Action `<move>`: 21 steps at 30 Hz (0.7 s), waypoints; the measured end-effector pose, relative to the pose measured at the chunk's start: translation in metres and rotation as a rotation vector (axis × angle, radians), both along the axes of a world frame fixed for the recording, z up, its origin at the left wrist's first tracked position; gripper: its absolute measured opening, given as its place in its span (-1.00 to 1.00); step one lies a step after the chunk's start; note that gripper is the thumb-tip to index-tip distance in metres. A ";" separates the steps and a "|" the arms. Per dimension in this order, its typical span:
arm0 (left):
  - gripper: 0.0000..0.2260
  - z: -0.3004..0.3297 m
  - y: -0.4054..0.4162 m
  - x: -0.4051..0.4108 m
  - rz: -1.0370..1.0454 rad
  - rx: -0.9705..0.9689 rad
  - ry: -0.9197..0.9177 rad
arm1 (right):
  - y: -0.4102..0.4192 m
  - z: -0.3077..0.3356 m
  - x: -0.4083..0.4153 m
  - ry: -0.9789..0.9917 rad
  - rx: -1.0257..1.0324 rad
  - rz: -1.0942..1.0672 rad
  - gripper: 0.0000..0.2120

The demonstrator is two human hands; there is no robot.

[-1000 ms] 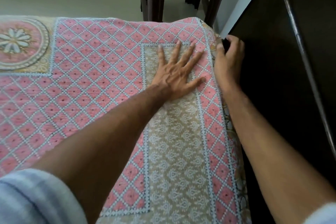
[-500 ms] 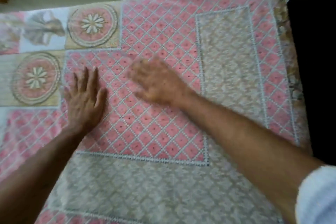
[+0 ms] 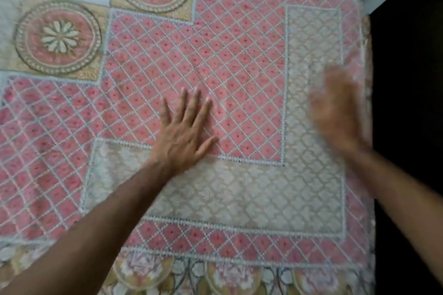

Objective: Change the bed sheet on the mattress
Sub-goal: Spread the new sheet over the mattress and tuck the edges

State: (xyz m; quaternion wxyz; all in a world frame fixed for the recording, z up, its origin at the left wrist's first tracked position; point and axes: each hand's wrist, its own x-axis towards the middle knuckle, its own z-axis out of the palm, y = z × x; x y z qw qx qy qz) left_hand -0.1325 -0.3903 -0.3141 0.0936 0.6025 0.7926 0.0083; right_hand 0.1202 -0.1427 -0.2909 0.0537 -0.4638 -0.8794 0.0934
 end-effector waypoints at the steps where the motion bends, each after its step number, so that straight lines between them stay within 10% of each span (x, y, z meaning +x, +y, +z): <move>1: -0.28 0.000 -0.004 0.014 -0.062 0.003 -0.018 | -0.049 -0.008 0.004 -0.037 -0.025 0.191 -0.37; 4: -0.29 -0.005 -0.028 0.054 -0.174 0.012 -0.030 | -0.158 -0.018 0.044 -0.194 -0.027 0.438 -0.37; 11: -0.26 0.002 -0.033 0.147 -0.457 -0.079 -0.108 | -0.247 -0.006 0.215 -0.080 -0.213 -0.651 -0.28; 21: -0.42 0.031 -0.209 0.277 -1.391 -0.274 -0.123 | -0.329 0.021 0.241 -0.166 -0.290 -0.497 -0.32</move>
